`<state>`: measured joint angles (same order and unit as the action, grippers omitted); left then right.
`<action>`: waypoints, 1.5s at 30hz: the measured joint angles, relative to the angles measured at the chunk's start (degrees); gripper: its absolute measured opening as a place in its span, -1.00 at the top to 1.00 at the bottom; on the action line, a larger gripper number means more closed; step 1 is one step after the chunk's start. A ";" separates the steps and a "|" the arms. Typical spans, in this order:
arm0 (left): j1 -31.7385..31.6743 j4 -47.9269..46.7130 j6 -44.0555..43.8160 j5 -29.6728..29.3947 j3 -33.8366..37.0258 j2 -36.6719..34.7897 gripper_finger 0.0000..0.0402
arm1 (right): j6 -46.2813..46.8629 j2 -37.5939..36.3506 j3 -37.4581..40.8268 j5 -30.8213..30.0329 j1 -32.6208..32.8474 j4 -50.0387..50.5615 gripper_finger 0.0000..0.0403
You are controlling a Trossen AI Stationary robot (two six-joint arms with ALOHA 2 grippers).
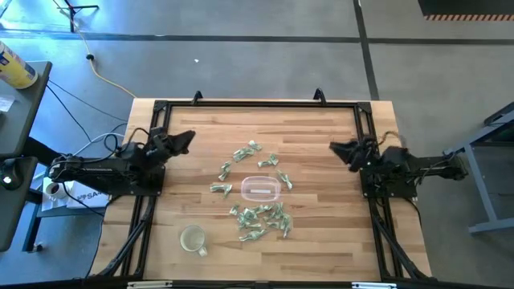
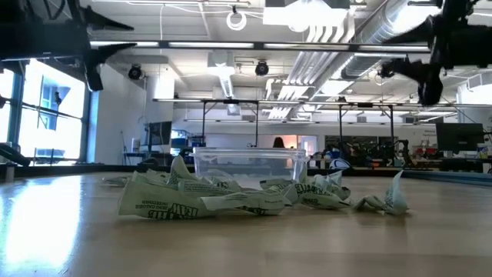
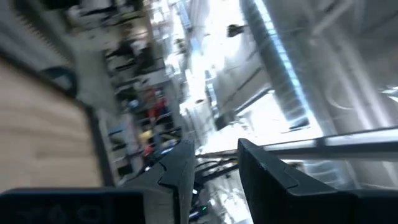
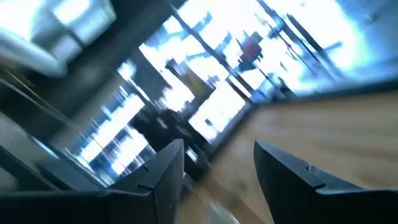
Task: Pick and place Stevia / Truvia into bins
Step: Put the stevia packet into the transparent container
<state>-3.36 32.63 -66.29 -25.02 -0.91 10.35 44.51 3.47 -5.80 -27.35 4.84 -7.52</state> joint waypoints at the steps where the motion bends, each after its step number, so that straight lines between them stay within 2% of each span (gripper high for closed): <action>1: 0.00 1.20 1.16 0.02 0.00 0.00 0.23 | -0.02 0.72 0.00 -0.64 0.00 -5.02 0.08; 4: 0.00 2.05 2.09 1.02 0.00 0.00 0.23 | -1.13 5.56 -0.20 -1.90 0.00 -19.28 0.08; 6: 0.00 1.03 2.88 3.35 0.00 0.00 0.23 | -0.70 10.60 -1.89 -2.27 0.00 -20.49 0.08; 10: 0.02 -5.66 2.09 5.82 0.00 0.01 0.23 | 9.52 26.19 -8.13 -3.04 0.00 -10.25 0.08; 12: 0.02 -9.33 1.94 6.28 0.00 0.03 0.23 | 10.80 34.74 -12.39 0.81 0.00 -6.39 0.08; 16: 0.00 -17.13 3.15 6.36 0.00 0.04 0.23 | 10.76 49.64 -21.96 6.74 0.00 7.31 0.08; 20: 0.00 -21.84 3.05 6.61 0.00 0.01 0.23 | 8.87 61.30 -30.92 7.29 -0.45 26.20 0.08; 23: 0.00 -24.18 3.05 8.07 0.00 0.02 0.23 | 2.13 68.49 -35.40 10.44 -1.51 30.90 0.08; 29: 0.00 -28.68 3.02 11.98 0.00 0.02 0.23 | -17.73 80.06 -42.28 12.68 -2.37 33.38 0.08; 38: 0.00 -31.44 3.15 16.57 0.00 0.02 0.23 | -29.58 90.06 -46.46 23.53 -8.44 31.42 0.08; 45: 0.00 -31.42 4.55 16.57 0.00 0.00 0.23 | -32.91 97.76 -51.75 27.32 -10.51 30.82 0.08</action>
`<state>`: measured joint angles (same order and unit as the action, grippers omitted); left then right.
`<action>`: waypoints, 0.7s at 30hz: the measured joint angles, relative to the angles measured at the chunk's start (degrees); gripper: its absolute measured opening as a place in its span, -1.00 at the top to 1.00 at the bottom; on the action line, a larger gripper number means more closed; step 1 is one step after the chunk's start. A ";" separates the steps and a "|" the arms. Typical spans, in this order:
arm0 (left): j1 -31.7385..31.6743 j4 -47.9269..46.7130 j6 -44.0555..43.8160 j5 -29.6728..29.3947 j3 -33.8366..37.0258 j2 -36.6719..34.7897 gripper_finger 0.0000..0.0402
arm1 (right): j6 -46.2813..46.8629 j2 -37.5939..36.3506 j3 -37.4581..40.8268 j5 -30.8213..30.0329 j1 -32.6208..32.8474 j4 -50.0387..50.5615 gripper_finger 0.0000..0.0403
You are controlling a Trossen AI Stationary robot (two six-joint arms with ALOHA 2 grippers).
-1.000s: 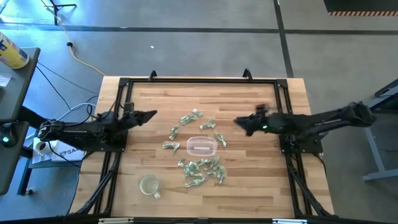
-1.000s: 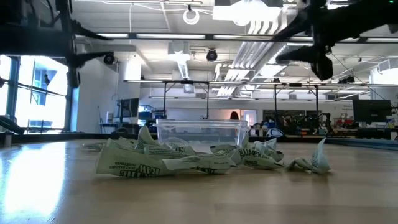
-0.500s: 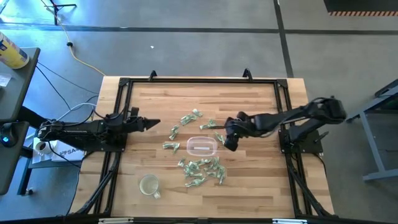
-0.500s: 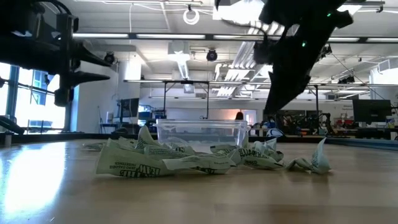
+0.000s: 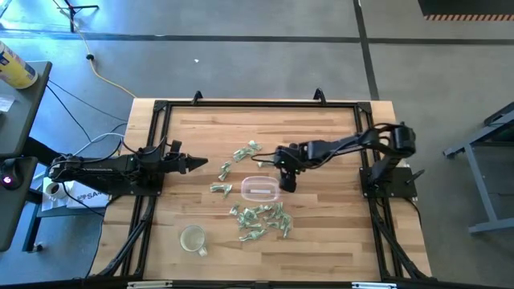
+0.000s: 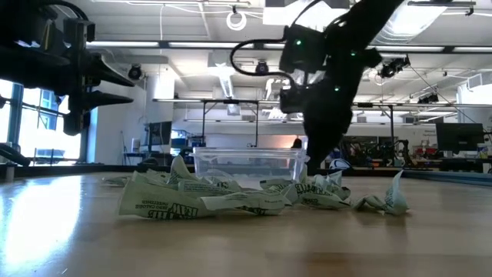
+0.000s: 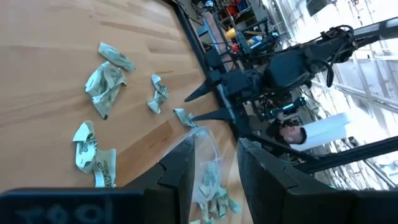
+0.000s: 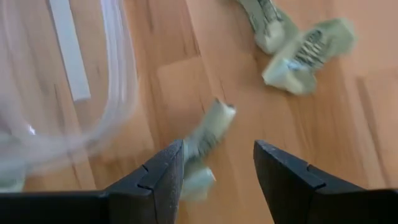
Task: Pick and place Stevia / Truvia into bins
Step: Put the stevia packet into the transparent container
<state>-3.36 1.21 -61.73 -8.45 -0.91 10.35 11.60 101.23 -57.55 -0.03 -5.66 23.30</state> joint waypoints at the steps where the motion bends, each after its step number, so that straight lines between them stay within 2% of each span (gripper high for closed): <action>1: 0.00 0.00 0.00 0.00 0.00 0.00 0.23 | 0.15 1.02 -0.87 0.83 -0.28 -0.04 0.08; 6: 0.00 0.00 0.00 0.00 0.00 0.00 0.23 | 0.49 5.46 -4.62 2.12 -0.47 0.34 0.08; 12: 0.00 0.02 0.00 -0.02 0.00 0.00 0.23 | 2.70 6.20 -5.42 1.03 -0.45 3.24 0.13; 16: 0.00 0.02 0.03 -0.02 0.00 0.00 0.23 | 2.46 6.20 -5.49 0.37 -0.51 5.87 0.35; 21: 0.00 0.02 0.07 -0.04 0.00 0.00 0.23 | 2.30 6.20 -5.49 0.57 -1.40 5.42 0.74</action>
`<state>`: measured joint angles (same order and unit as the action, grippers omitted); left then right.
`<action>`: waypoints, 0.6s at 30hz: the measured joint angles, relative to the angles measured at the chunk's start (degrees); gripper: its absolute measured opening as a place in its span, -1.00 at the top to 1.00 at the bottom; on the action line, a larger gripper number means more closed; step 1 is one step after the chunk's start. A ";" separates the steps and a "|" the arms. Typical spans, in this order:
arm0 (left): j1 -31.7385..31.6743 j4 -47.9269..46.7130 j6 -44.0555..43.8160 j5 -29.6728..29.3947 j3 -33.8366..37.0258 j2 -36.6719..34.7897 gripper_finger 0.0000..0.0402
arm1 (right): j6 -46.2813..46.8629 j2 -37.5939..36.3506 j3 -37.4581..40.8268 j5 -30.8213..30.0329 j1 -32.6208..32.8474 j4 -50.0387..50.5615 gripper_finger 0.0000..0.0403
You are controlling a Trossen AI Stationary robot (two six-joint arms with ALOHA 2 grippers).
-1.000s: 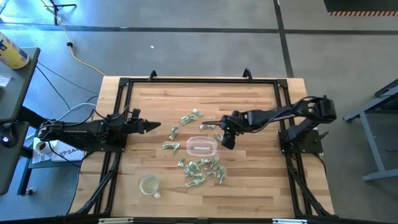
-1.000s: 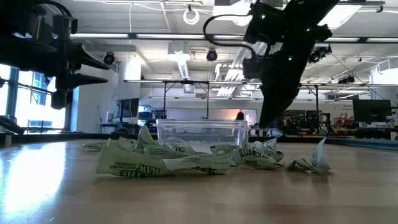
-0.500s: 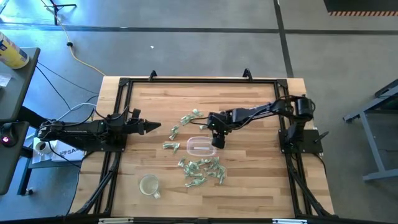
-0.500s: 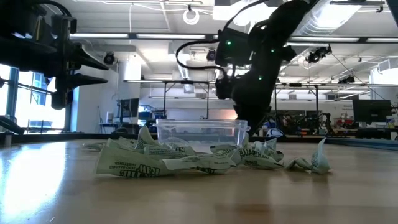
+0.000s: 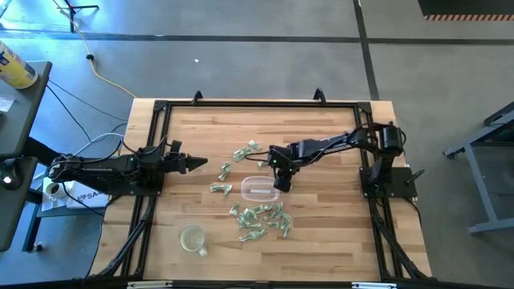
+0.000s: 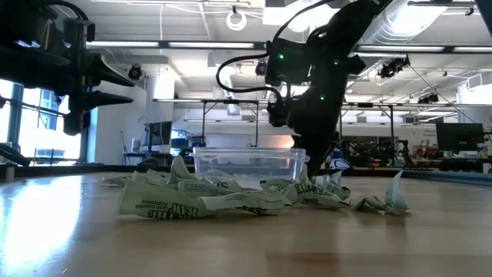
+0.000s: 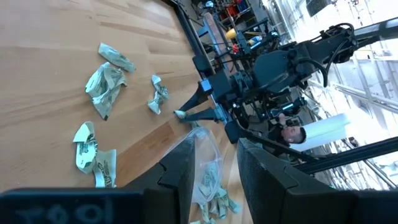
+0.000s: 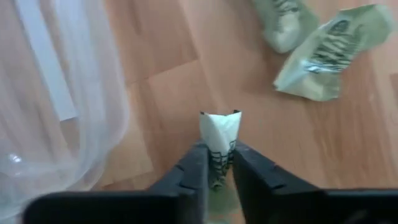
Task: Pick and place Stevia / Truvia into bins
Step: Put the stevia packet into the transparent container
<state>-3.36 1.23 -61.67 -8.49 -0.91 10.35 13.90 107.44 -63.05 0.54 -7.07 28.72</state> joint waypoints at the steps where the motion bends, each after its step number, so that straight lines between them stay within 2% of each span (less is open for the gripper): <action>1: 0.00 0.00 0.02 -0.02 0.00 0.00 0.23 | 0.68 0.00 0.00 -0.02 -0.36 0.10 0.83; 3: 0.00 0.00 0.04 -0.04 0.00 0.00 0.23 | 2.13 -0.15 -0.30 -0.23 -1.12 1.03 0.95; 8: 0.00 0.02 0.15 -0.17 0.00 0.02 0.23 | 1.52 -2.40 -5.32 -4.26 -2.39 3.96 0.94; 12: 0.00 0.20 0.13 -1.44 0.00 0.02 0.23 | -1.45 -4.00 -12.09 -3.26 -2.74 5.34 0.97; 14: 0.00 0.64 -0.07 -3.11 0.00 0.01 0.23 | -2.46 -3.85 -15.85 -0.03 -2.74 6.23 0.95; 18: 0.00 1.78 -0.26 -5.12 0.00 0.00 0.23 | -3.42 -3.58 -20.92 12.14 -2.42 4.36 0.98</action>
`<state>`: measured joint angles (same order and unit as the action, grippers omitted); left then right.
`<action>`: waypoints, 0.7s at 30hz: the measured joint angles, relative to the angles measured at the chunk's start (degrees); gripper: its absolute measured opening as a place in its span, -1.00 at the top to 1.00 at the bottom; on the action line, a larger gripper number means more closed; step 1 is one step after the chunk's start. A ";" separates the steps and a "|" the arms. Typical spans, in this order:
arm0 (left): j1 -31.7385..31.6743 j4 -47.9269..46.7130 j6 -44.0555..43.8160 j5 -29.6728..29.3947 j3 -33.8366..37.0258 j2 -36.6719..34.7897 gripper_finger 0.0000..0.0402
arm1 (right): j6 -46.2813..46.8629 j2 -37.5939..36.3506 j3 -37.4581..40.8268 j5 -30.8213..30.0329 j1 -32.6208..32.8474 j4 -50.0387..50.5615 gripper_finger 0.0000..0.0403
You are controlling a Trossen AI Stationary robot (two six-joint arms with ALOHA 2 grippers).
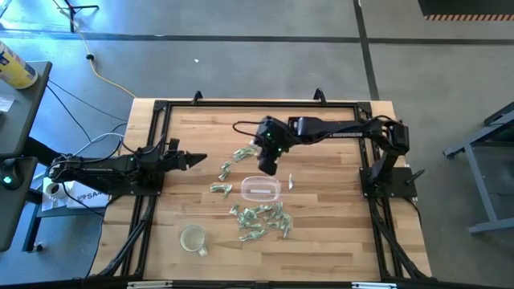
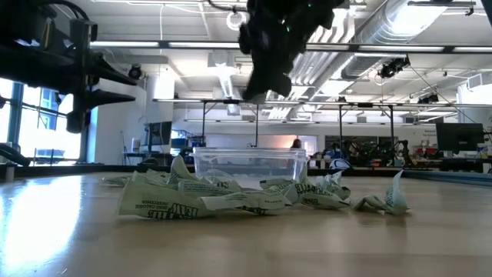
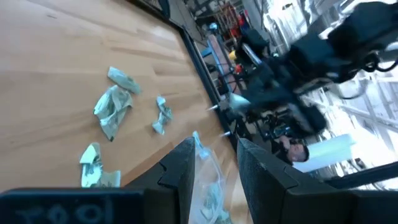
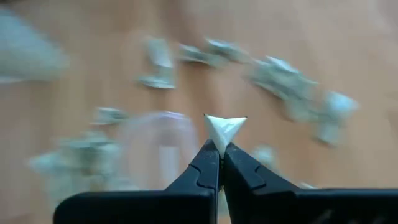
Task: Pick and place Stevia / Truvia into bins
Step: Put the stevia packet into the transparent container
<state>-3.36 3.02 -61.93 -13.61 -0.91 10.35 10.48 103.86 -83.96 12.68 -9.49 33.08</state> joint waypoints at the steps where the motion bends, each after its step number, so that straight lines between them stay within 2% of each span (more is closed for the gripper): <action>1: 0.00 0.06 0.00 -0.04 0.00 0.00 0.23 | 0.00 0.48 -0.49 2.42 0.26 0.03 0.98; 6: 0.00 -0.45 0.28 -0.08 0.00 0.00 0.23 | -0.03 4.39 -0.61 10.54 2.30 0.85 0.95; 9: 0.00 -1.06 1.18 -0.19 0.00 0.02 0.23 | -1.59 7.64 -0.63 12.09 4.71 0.54 0.97; 12: 0.00 -1.06 1.69 0.10 0.00 0.02 0.23 | -3.37 10.36 -0.61 8.34 7.40 0.78 0.94; 14: 0.00 -1.08 1.68 0.85 0.00 0.02 0.23 | -3.47 11.22 -0.61 6.47 8.63 1.13 0.85; 17: 0.00 -1.19 0.92 2.14 0.00 0.98 0.23 | -2.19 11.29 -0.65 1.05 9.37 3.61 0.60; 21: 0.00 -1.86 -1.33 6.05 0.00 4.58 0.14 | -0.66 8.86 -2.99 -7.88 9.68 9.21 0.16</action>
<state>-3.36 1.16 -63.26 -7.57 -0.91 14.93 9.82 112.72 -86.95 4.80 0.19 42.30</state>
